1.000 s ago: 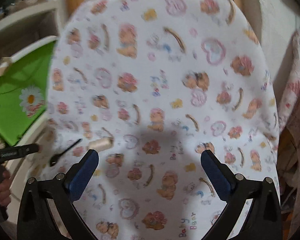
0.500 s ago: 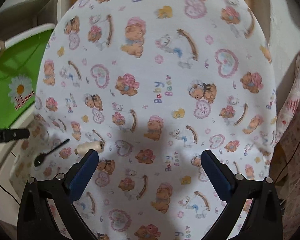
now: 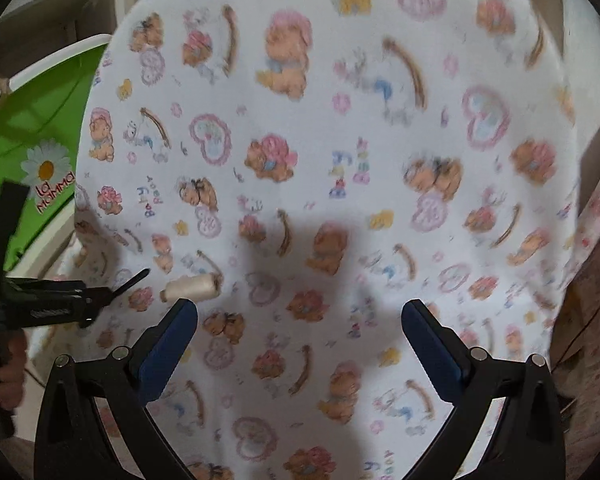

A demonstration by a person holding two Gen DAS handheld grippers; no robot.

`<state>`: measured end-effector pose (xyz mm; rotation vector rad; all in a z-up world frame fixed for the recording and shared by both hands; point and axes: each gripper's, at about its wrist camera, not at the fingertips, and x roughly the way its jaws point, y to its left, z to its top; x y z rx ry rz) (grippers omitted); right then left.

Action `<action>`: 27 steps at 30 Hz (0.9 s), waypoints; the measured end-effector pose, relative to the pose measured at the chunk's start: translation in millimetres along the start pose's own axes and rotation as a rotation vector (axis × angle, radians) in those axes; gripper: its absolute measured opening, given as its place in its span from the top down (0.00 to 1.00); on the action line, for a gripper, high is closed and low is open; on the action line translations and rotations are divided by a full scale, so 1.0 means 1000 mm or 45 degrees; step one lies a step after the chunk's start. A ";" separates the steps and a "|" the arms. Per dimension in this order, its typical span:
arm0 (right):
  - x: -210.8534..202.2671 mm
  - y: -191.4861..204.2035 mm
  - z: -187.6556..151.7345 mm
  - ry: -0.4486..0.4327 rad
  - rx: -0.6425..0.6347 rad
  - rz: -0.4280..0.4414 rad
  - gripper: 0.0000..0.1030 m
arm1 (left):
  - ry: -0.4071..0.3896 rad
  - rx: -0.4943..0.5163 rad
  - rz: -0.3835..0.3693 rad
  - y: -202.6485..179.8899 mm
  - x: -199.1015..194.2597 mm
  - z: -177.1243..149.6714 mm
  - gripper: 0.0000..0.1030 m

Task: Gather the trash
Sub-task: 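Close the left gripper on the black spoon handle while the right gripper approaches the thread roll, then grasp the cream thread roll with the right gripper while the left gripper holds the spoon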

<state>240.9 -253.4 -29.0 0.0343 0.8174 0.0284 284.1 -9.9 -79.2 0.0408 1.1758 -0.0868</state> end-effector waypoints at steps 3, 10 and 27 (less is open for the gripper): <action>0.004 -0.010 -0.002 0.013 0.068 0.005 0.00 | -0.012 0.032 0.064 -0.006 0.000 -0.004 0.52; 0.004 -0.020 -0.002 0.026 0.129 -0.007 0.00 | 0.046 0.035 0.008 -0.012 -0.007 -0.006 0.95; 0.001 0.011 0.005 -0.025 0.037 0.122 0.00 | -0.165 -0.066 -0.037 -0.004 -0.077 -0.022 0.95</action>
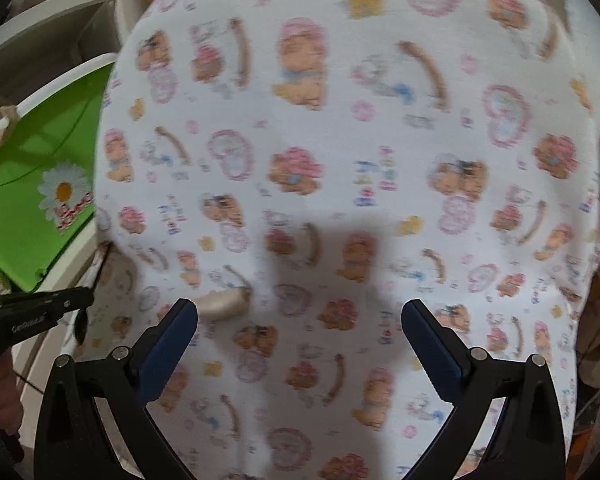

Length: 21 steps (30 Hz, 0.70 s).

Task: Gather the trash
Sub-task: 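Grasp the cream thread roll with the right gripper while the left gripper holds the spoon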

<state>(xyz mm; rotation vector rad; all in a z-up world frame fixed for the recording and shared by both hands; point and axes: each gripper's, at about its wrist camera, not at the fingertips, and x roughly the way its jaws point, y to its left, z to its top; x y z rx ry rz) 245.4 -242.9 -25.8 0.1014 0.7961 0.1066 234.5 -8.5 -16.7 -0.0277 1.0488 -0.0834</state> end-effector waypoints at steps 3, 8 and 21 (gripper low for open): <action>0.014 0.017 0.004 0.110 -0.075 0.129 0.00 | 0.023 -0.029 0.006 0.008 0.009 0.003 0.95; 0.037 0.034 0.011 0.184 -0.070 0.227 0.04 | 0.049 -0.056 -0.006 0.018 0.025 0.013 0.95; 0.091 0.050 0.011 0.296 -0.010 0.184 0.31 | 0.206 -0.060 -0.005 0.023 0.042 0.006 0.95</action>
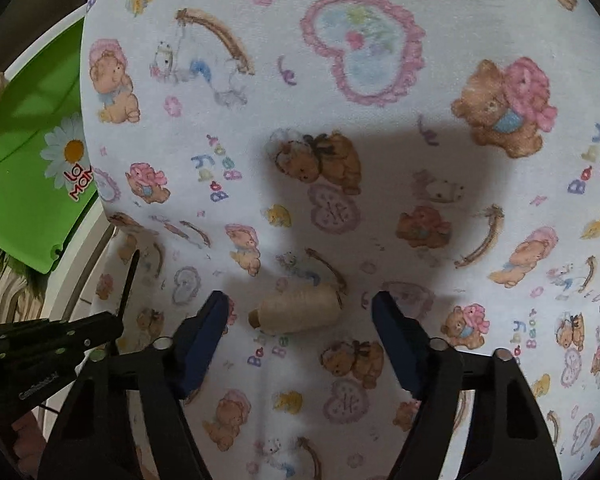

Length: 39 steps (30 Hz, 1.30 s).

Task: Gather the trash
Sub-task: 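Grasp the cream thread roll with the right gripper while the left gripper holds the spoon, then carry spoon and thread roll over the pink basket and open both grippers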

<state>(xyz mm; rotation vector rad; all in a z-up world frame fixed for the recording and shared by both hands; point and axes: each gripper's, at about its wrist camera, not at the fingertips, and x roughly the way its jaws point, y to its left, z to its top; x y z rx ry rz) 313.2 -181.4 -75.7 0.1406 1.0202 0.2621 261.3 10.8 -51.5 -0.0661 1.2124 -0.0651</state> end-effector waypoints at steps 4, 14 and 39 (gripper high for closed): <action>0.014 0.002 -0.005 0.044 -0.001 -0.002 0.36 | -0.001 0.003 0.020 0.003 0.001 -0.001 0.95; 0.014 0.005 -0.012 0.029 0.026 -0.001 0.52 | -0.009 -0.012 0.035 0.011 0.004 0.004 0.95; -0.082 -0.031 -0.049 -0.164 0.023 0.026 0.51 | -0.214 -0.093 0.007 0.020 -0.029 -0.010 0.95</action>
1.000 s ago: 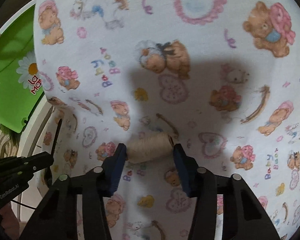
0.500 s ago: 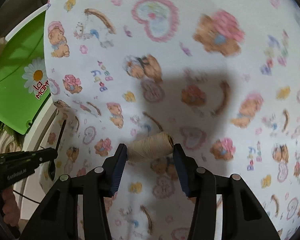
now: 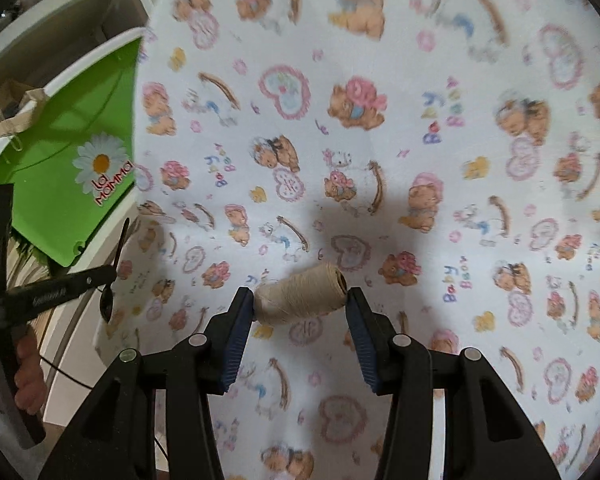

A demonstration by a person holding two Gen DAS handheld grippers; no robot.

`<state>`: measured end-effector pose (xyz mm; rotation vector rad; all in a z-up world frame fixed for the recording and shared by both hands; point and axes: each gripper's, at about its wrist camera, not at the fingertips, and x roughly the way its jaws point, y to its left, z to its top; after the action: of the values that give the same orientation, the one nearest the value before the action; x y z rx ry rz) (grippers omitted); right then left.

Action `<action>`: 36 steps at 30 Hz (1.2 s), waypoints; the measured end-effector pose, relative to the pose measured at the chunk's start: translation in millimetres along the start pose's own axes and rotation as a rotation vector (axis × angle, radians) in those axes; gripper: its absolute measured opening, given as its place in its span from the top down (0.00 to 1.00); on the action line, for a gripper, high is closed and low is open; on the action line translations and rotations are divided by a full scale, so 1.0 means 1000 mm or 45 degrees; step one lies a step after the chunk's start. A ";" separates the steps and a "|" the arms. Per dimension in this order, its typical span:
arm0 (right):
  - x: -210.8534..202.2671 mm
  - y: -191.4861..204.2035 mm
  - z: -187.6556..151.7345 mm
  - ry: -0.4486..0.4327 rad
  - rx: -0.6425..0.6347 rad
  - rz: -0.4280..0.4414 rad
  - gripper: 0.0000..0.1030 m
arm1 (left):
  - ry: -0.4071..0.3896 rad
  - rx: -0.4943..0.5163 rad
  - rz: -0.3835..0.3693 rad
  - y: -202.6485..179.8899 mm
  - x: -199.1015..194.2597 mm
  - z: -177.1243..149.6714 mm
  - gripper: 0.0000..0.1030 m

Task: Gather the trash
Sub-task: 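Carry spoon and thread roll over the pink basket and open both grippers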

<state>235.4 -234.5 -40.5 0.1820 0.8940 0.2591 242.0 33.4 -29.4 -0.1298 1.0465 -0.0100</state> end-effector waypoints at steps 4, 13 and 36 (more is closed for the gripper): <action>-0.024 0.010 -0.009 -0.046 -0.023 0.047 0.51 | -0.032 -0.029 -0.028 -0.003 -0.015 -0.014 0.95; -0.064 0.027 -0.032 -0.090 -0.067 0.065 0.51 | -0.081 0.048 -0.010 -0.022 -0.045 -0.062 0.95; -0.126 0.038 -0.138 -0.032 -0.204 0.105 0.51 | -0.064 0.170 -0.105 -0.038 -0.089 -0.147 0.95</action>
<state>45.6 -229.3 -21.6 0.0737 0.8377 0.4029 72.5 -12.9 -21.2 -0.0519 0.9870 -0.1504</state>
